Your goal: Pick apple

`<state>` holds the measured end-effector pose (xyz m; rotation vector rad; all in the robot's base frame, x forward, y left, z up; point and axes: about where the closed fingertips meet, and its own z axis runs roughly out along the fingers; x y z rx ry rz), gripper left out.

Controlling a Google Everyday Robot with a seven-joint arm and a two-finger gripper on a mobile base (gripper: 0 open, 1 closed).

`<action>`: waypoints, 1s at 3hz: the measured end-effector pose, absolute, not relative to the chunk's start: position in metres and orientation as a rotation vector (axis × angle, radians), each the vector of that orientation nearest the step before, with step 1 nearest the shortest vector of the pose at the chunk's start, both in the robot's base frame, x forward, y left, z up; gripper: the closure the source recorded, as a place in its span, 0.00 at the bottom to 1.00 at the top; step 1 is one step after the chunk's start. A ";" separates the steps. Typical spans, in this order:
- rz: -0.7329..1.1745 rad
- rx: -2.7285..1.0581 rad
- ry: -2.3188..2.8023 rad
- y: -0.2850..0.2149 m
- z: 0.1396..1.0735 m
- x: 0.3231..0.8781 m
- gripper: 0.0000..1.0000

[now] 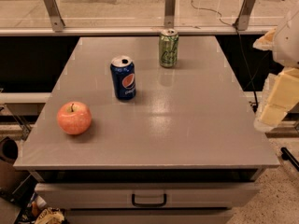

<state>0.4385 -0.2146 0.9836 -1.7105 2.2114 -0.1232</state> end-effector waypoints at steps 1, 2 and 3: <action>-0.123 -1.710 2.211 -0.215 0.984 0.438 0.00; -0.109 -1.700 2.195 -0.213 0.986 0.439 0.00; 0.002 -1.654 2.130 -0.199 0.980 0.441 0.00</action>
Offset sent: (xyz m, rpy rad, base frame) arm 0.0013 0.0034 -0.0004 0.0522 -0.0068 0.0096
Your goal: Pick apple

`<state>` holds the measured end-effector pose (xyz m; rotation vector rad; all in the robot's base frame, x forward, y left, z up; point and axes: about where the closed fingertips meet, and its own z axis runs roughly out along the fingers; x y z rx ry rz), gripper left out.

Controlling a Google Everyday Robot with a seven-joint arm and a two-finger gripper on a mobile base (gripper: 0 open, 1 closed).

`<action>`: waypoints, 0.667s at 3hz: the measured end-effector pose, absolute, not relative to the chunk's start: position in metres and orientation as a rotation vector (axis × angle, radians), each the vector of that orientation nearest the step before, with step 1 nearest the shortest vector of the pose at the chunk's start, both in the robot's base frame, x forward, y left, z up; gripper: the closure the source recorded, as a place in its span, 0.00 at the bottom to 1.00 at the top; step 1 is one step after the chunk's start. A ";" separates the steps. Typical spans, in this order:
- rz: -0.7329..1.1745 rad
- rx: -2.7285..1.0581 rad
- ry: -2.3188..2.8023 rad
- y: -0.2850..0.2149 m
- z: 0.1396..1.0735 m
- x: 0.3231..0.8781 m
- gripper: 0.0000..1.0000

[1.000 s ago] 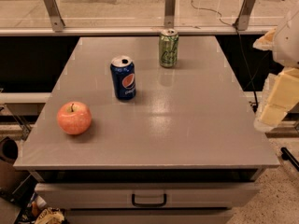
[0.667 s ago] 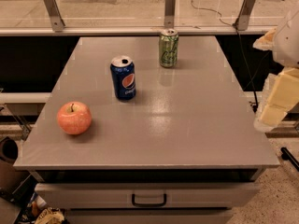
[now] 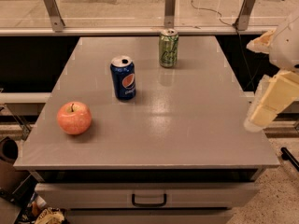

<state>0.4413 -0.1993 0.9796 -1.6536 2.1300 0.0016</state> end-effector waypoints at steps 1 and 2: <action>0.166 -1.589 2.006 -0.169 0.960 0.447 0.00; 0.318 -1.547 1.827 -0.115 0.950 0.451 0.00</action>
Offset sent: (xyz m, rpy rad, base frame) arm 0.0107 0.1604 -0.0298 0.6459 -0.1494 0.2478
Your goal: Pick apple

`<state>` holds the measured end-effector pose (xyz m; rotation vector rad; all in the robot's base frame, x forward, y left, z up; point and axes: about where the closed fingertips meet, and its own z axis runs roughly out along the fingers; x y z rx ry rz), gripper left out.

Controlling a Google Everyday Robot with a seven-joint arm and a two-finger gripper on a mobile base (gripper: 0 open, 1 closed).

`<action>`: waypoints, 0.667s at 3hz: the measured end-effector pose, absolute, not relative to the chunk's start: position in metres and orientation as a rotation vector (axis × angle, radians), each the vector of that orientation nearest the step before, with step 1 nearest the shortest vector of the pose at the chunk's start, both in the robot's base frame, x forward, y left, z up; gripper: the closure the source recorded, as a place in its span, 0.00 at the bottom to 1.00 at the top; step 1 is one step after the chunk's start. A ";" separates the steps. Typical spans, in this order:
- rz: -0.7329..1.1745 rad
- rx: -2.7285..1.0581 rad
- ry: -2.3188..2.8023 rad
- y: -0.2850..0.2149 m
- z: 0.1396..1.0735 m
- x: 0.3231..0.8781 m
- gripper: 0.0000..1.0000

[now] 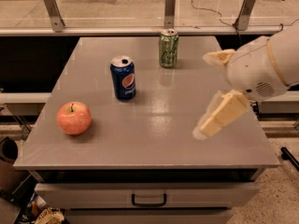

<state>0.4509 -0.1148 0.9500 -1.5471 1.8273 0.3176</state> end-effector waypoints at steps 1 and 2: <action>0.452 -1.519 1.676 -0.064 0.950 0.453 0.00; 0.504 -1.509 1.611 -0.027 0.947 0.450 0.00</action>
Offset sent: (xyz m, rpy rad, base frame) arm -0.0023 0.1319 -0.0111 0.2858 -0.0578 0.1587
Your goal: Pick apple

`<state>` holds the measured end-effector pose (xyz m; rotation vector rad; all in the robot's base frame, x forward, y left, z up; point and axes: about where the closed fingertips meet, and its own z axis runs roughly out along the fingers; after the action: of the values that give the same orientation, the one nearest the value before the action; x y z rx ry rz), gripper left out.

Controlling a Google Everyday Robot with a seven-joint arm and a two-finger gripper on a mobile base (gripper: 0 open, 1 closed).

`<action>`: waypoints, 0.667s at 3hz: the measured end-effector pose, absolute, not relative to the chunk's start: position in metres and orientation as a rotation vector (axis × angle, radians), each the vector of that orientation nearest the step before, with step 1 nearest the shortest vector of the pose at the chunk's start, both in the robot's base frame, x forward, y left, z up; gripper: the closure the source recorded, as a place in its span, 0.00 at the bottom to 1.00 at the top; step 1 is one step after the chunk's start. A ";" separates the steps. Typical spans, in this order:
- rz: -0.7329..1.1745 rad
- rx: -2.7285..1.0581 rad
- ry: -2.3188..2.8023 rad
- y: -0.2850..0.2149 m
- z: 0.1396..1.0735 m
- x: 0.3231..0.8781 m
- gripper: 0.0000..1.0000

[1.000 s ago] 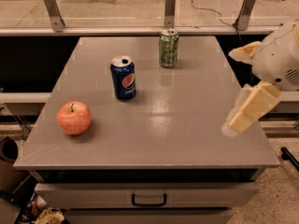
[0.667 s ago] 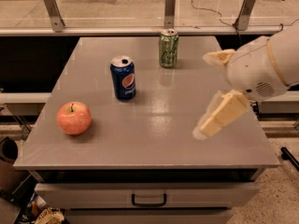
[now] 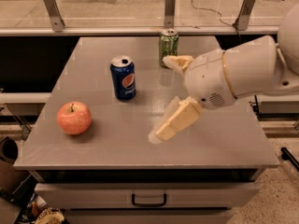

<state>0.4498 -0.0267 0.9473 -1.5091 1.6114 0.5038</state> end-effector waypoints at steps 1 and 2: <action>0.507 -1.507 1.604 -0.022 0.948 0.450 0.00; 0.531 -1.496 1.601 -0.016 0.946 0.458 0.00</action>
Offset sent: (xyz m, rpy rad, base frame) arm 0.0248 0.0147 -0.0095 0.0580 0.0335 0.0064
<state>0.4583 -0.0164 0.9462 -1.4959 1.6009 0.5311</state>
